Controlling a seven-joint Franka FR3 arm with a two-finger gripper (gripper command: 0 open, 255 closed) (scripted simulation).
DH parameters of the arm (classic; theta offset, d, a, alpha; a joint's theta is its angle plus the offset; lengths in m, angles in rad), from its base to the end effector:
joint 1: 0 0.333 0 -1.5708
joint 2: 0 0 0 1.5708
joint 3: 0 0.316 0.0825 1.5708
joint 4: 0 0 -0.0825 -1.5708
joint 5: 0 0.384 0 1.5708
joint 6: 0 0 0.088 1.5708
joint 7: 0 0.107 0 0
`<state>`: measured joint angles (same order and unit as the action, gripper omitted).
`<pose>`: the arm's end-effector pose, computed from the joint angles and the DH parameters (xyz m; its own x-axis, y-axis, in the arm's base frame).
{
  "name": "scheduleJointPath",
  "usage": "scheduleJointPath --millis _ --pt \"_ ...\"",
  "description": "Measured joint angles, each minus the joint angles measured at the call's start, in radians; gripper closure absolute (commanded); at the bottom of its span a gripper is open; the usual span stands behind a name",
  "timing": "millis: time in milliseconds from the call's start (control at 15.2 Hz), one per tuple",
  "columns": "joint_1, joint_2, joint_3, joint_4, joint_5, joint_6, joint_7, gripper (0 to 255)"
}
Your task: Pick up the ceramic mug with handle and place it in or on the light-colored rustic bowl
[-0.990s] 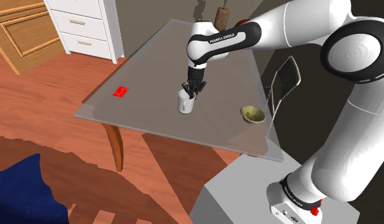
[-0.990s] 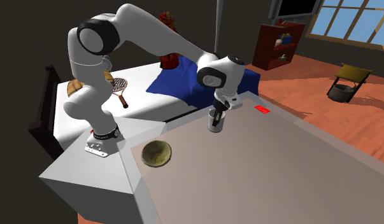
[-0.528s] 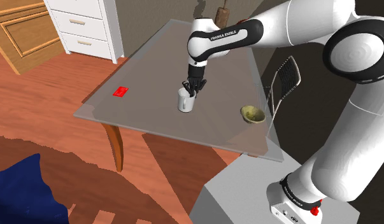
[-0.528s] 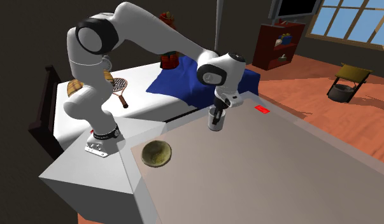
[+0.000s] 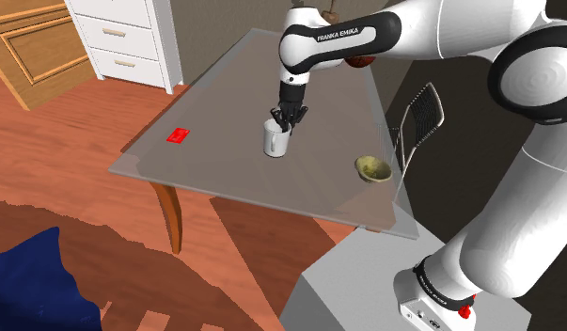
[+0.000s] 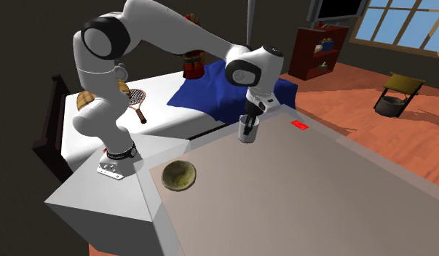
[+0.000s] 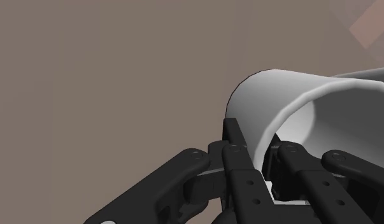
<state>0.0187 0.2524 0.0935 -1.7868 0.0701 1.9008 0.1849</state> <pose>0.6071 0.0701 0.4014 0.9838 -0.0955 -0.1515 -0.1055 -0.9927 -0.0589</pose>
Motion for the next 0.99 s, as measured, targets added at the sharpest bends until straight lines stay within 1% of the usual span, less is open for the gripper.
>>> scheduleJointPath --millis 528,990 --pt "-0.001 -0.029 0.001 0.065 0.001 -0.094 0.006 255" --pt "-0.002 -0.038 0.001 0.15 0.0 -0.188 0.012 255"
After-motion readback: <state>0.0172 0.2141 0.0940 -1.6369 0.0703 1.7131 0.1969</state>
